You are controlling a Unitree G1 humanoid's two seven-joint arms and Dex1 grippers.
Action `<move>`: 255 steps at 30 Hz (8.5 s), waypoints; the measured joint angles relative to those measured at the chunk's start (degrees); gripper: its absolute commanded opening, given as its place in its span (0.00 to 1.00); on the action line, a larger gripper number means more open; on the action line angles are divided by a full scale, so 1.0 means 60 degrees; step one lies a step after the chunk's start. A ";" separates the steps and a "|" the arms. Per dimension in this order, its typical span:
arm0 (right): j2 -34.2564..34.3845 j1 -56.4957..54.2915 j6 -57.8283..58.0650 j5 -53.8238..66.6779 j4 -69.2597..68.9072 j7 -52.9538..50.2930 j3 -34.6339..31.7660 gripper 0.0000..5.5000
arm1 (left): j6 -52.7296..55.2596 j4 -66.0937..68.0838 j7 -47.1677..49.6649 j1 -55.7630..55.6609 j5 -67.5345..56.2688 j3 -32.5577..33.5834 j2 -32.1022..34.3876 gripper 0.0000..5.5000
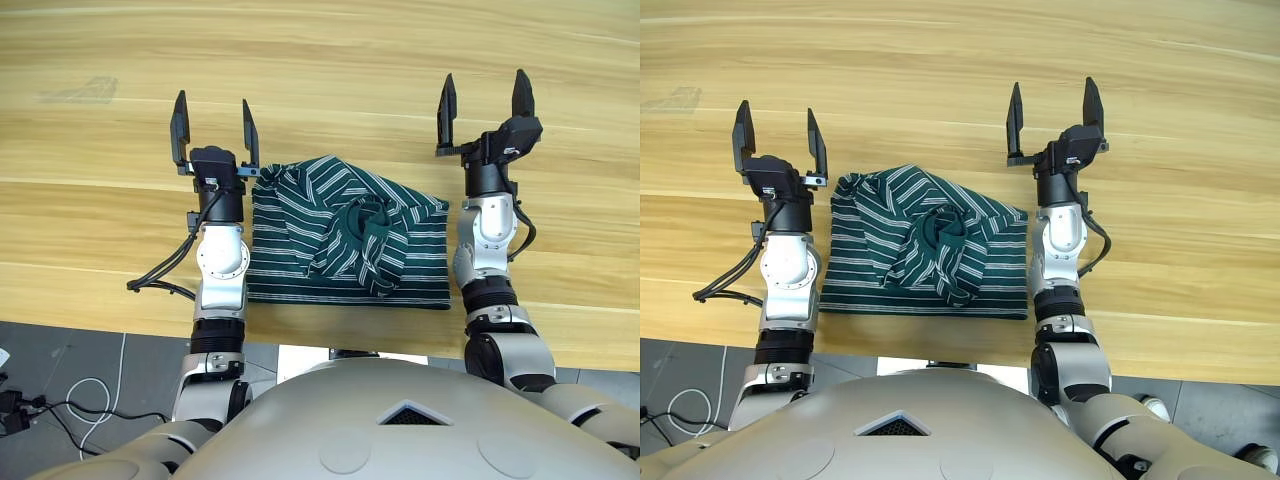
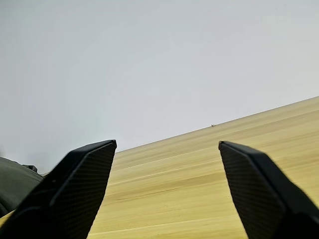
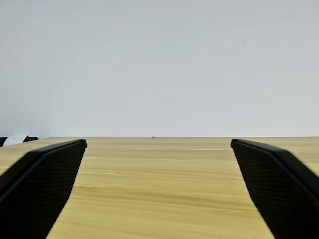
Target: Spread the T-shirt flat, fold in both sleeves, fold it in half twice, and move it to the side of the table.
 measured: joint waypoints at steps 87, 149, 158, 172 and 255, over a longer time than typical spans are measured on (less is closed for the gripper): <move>-0.4019 0.4226 1.3944 0.5443 -1.2929 0.2582 0.0451 0.01 | 0.3190 -0.5202 -0.1920 0.2034 -0.1623 -0.1345 0.0094 0.69; -0.3153 0.2647 1.2004 0.2590 -1.1926 0.2143 0.2393 0.00 | 0.6051 -0.5757 -0.1977 0.4336 -0.1149 -0.4842 0.0106 0.02; -0.4027 0.2788 1.1137 0.2608 -1.1431 0.3120 0.1269 0.00 | 0.6091 -0.7410 -0.2907 0.2944 -0.1286 -0.0790 0.2173 0.02; -0.5002 0.2561 1.1575 0.3962 -1.1904 0.4357 0.0519 0.00 | 0.5489 -0.7700 -0.7556 0.2121 -0.1963 0.0861 0.6192 0.02; -0.7577 0.3216 1.1557 0.6221 -1.0241 1.0237 0.1474 0.51 | 0.4659 -0.8868 -1.1039 0.3743 -0.5673 -0.0264 0.8053 0.63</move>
